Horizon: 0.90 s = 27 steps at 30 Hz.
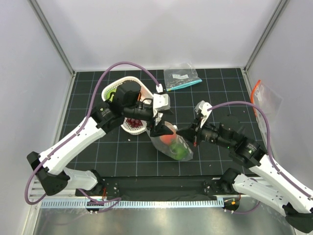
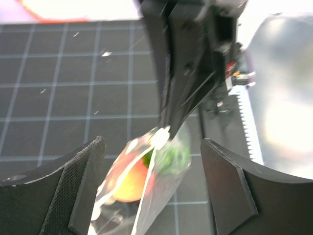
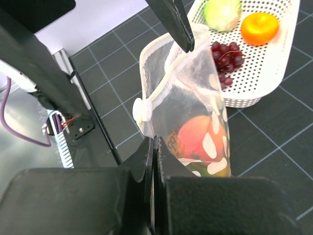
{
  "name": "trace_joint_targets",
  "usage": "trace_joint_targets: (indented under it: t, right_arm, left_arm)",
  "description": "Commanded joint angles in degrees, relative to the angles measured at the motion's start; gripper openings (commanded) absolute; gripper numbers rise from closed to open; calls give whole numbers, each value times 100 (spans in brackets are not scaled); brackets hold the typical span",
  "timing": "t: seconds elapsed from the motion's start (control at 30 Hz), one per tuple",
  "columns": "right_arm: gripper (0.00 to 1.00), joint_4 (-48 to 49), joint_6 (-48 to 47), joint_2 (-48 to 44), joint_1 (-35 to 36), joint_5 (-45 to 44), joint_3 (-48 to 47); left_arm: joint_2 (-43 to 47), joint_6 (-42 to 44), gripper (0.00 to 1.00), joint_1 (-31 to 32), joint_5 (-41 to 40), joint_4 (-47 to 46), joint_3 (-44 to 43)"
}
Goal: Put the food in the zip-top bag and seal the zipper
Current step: Zip the zipper food storage bag at the center of the board.
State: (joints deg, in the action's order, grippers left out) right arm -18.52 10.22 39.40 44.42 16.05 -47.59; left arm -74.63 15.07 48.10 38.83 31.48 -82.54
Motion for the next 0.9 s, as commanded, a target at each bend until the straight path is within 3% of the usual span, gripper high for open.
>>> trace_joint_targets:
  t: [0.0,0.27,0.6,0.8,0.87]
  right_arm:
    - [1,138,-20,59,14,381,-277]
    - [1,156,-37,86,14,407,-364]
    - [1,86,-29,-55,14,293,-373]
    - [1,60,-29,-151,14,144,-356]
    - [1,33,-20,-169,14,135,-356]
  left_arm:
    - [1,-373,83,-142,1047,-458,-175]
    - [-253,-461,77,-230,1461,-582,-157]
    - [-421,-373,42,-231,1461,-565,-148]
    - [-438,-268,38,-239,1426,-486,-139]
    - [-456,-268,31,-231,1426,-477,-148]
